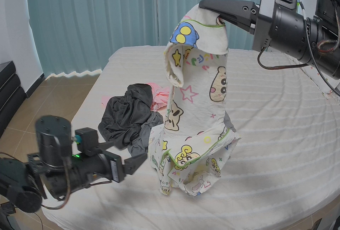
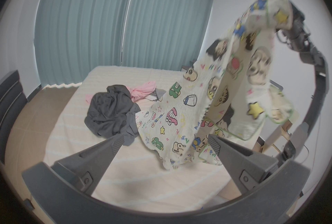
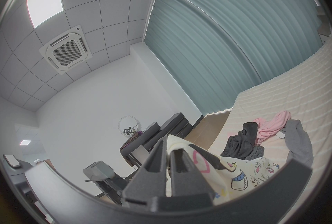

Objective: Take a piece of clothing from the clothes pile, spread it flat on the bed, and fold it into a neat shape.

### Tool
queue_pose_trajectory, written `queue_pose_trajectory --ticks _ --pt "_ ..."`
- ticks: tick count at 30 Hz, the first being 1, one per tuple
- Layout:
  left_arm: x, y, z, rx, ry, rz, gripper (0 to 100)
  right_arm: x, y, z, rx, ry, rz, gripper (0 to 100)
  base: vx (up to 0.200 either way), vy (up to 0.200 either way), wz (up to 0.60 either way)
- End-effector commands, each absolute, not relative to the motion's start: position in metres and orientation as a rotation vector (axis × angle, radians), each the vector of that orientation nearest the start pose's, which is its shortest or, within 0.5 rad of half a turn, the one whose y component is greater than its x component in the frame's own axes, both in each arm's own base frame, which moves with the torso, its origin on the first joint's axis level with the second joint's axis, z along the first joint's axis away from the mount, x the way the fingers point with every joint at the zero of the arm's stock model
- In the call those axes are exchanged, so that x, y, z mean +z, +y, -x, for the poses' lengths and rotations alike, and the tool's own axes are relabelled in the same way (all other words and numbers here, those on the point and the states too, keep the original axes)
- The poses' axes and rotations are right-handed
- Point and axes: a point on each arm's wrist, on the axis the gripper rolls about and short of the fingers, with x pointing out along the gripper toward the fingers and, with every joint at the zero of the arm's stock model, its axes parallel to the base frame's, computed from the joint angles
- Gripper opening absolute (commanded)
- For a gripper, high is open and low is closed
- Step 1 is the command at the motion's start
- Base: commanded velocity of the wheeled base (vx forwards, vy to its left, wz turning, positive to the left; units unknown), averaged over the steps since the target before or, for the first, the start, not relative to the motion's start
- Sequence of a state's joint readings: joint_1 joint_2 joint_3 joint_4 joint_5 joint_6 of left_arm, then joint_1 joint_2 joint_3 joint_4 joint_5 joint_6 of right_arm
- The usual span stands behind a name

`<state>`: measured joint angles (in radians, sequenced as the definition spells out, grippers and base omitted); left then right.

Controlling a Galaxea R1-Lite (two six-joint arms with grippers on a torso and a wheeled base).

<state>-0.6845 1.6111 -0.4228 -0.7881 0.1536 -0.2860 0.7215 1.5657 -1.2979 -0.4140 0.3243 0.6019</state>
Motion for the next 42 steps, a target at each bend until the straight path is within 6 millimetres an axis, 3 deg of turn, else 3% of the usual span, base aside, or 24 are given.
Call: queue_pose_trajectory --ticks 1,12,21,31,42 --pt "0.063 -0.199 -0.193 -0.431 0.544 0.074 100 0.344 0.201 -0.209 1.071 0.171 -0.577 0 0.000 0.000 0.00" --pt "0.063 -0.202 -0.197 -0.403 0.504 0.087 100 0.342 0.201 -0.210 1.065 0.177 -0.575 0 0.000 0.000 0.00" --pt "0.081 -0.211 -0.214 -0.350 0.348 0.178 100 0.342 0.200 -0.210 1.063 0.180 -0.575 0 0.000 0.000 0.00" --pt "0.105 -0.197 -0.217 -0.324 0.278 0.226 100 0.342 0.200 -0.210 1.063 0.180 -0.575 0 0.000 0.000 0.00" --pt "0.106 -0.189 -0.210 -0.349 0.292 0.230 100 0.346 0.195 -0.208 1.051 0.181 -0.573 0 0.000 0.000 0.00"
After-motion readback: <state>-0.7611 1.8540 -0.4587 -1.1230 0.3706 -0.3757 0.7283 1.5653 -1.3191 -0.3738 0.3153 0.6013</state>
